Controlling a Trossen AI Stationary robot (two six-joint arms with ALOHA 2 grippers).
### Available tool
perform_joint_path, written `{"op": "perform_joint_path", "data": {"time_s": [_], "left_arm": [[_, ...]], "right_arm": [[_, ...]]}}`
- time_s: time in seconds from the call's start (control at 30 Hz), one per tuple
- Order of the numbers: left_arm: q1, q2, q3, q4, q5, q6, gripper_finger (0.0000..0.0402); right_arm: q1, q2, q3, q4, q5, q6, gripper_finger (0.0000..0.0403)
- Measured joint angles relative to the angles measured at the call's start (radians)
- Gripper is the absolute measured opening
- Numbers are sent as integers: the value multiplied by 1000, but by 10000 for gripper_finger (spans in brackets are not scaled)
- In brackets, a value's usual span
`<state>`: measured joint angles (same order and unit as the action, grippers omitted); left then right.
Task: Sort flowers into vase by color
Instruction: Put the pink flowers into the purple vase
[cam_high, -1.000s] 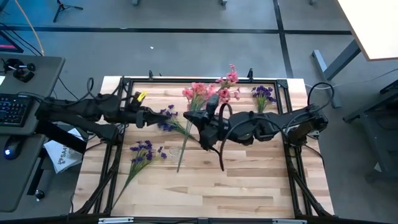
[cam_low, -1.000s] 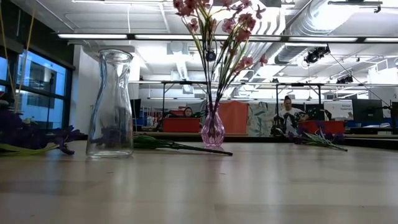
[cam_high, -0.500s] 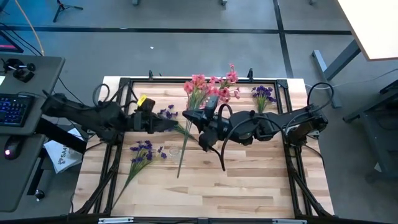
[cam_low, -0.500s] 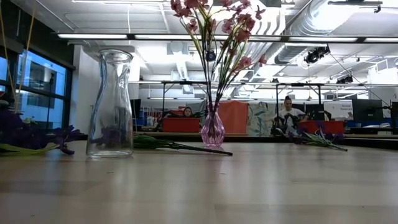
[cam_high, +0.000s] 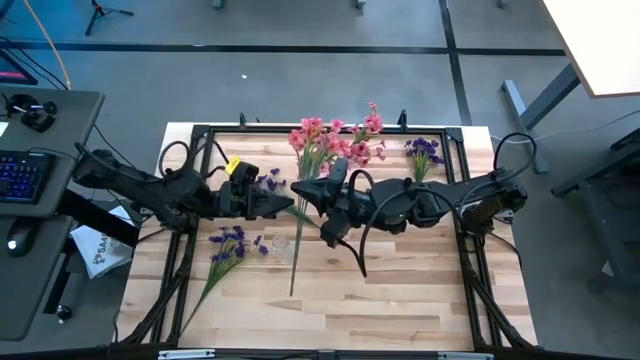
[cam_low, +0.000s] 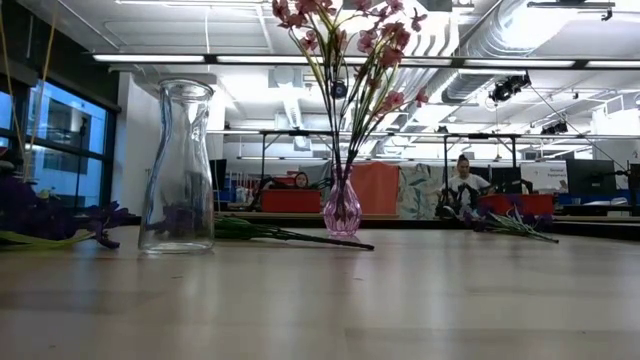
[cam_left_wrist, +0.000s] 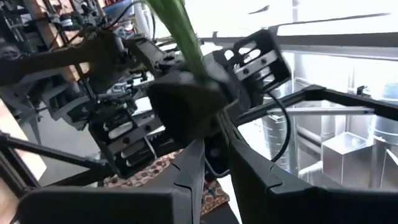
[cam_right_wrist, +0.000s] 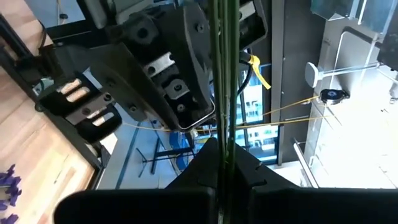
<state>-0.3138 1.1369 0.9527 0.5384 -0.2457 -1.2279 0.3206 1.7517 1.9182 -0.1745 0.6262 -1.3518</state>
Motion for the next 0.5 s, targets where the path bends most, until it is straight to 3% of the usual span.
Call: {"op": "perform_joint_path", "data": {"time_s": [0.23, 0.5], "left_arm": [[-25, 23, 0, 65, 0, -6, 66], [-55, 31, 0, 49, 4, -26, 97]], "right_arm": [[-15, 20, -1, -16, -5, -16, 0], [-19, 37, -1, 4, -5, -15, 0]]}}
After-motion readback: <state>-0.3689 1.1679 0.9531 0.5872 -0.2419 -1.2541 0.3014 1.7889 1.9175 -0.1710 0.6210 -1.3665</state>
